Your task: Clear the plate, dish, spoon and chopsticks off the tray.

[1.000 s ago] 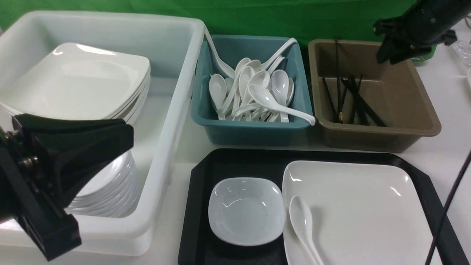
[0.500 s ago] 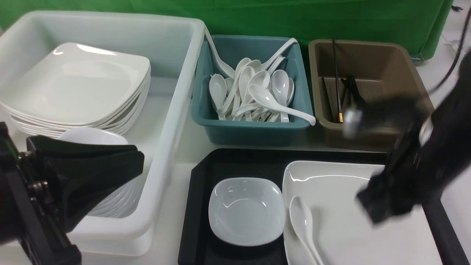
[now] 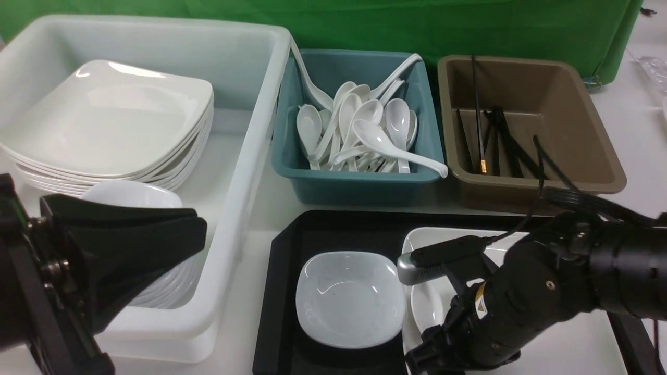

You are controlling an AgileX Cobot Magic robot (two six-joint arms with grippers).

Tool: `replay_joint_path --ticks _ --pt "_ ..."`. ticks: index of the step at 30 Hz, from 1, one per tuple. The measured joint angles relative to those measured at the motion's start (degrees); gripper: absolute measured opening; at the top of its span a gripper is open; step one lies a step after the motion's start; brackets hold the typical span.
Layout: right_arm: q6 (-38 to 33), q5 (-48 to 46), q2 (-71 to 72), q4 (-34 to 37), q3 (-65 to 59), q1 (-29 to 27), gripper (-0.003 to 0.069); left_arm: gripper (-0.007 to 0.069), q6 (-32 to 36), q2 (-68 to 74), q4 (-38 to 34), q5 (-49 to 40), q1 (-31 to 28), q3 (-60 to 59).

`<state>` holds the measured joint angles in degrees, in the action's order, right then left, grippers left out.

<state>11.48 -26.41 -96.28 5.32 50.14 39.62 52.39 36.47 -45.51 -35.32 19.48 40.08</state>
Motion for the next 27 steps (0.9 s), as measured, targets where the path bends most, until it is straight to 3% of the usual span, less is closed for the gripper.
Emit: replay_joint_path --ticks 4,8,19,24,27 --pt "-0.23 -0.05 -1.01 0.05 0.97 -0.90 0.0347 0.0017 0.00 0.00 -0.16 -0.40 0.00 0.00" --pt "-3.27 -0.24 -1.14 0.05 1.07 -1.10 0.0191 0.0017 0.00 0.00 -0.16 -0.40 0.00 0.00" --pt "-8.16 -11.47 8.18 0.98 6.64 -1.10 0.0183 0.0017 0.45 0.00 -0.16 -0.07 0.00 0.00" --pt "-10.57 -0.75 10.42 0.98 16.20 -2.82 0.0183 0.0017 0.83 0.00 -0.16 2.47 0.00 0.00" --pt "-11.06 11.84 4.31 0.92 24.77 -6.33 0.0183 0.0017 1.02 0.00 -0.16 2.94 0.00 0.00"
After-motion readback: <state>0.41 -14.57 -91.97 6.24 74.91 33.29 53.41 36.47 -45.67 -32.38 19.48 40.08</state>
